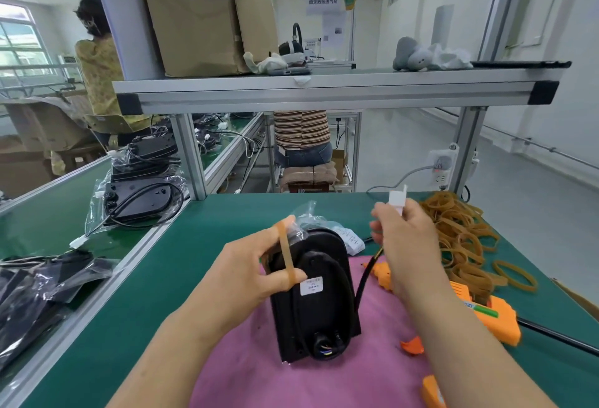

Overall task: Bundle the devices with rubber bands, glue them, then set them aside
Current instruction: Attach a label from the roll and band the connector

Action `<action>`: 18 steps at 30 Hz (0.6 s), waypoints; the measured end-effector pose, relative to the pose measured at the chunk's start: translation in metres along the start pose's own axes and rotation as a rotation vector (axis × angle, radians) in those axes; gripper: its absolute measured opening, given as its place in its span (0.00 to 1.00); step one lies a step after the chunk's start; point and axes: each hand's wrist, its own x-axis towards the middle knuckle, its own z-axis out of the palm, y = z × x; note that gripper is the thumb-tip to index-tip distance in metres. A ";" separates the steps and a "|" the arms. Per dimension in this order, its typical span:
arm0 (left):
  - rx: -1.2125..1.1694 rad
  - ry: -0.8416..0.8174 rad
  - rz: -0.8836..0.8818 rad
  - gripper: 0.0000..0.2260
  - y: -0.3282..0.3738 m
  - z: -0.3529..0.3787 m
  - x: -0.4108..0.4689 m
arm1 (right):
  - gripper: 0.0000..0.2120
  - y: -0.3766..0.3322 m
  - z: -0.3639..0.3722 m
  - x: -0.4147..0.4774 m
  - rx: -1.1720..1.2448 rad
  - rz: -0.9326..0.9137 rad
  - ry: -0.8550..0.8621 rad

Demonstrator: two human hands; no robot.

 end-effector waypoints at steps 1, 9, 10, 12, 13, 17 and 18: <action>-0.001 -0.021 0.011 0.33 0.001 0.001 0.000 | 0.05 0.002 -0.003 0.002 0.013 0.045 -0.024; -0.034 -0.036 0.040 0.33 0.002 0.005 0.003 | 0.14 0.003 -0.010 -0.004 -0.095 -0.018 -0.552; -0.037 -0.036 0.040 0.33 0.003 0.005 0.002 | 0.20 0.002 -0.012 -0.005 -0.128 -0.020 -0.574; -0.037 -0.039 0.047 0.32 0.004 0.005 0.001 | 0.29 -0.002 -0.013 -0.013 -0.209 -0.135 -0.399; -0.034 -0.043 0.051 0.31 0.005 0.005 0.001 | 0.28 -0.007 -0.013 -0.019 -0.257 -0.298 -0.236; -0.028 -0.056 0.045 0.28 0.003 0.004 0.003 | 0.07 -0.020 0.004 -0.053 -0.435 -0.890 -0.075; -0.033 -0.059 0.047 0.27 0.002 0.003 0.003 | 0.08 -0.019 0.010 -0.061 -0.514 -0.860 -0.155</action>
